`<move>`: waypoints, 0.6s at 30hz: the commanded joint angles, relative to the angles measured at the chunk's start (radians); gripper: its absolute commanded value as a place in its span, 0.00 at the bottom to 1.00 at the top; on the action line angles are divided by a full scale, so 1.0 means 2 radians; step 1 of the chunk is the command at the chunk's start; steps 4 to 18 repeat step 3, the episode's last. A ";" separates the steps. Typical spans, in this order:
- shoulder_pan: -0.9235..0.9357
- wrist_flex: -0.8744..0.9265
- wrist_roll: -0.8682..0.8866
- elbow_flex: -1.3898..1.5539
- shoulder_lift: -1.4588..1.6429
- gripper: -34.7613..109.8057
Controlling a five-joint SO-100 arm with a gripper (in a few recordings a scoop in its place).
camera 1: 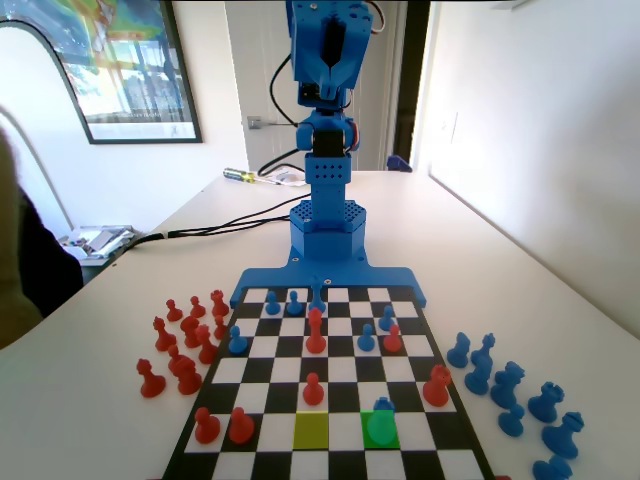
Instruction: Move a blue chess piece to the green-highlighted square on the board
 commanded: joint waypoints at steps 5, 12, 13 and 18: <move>0.004 -0.009 0.000 0.004 0.002 0.25; 0.004 -0.009 0.000 0.004 0.002 0.25; 0.004 -0.009 0.000 0.004 0.002 0.25; 0.004 -0.009 0.000 0.004 0.002 0.25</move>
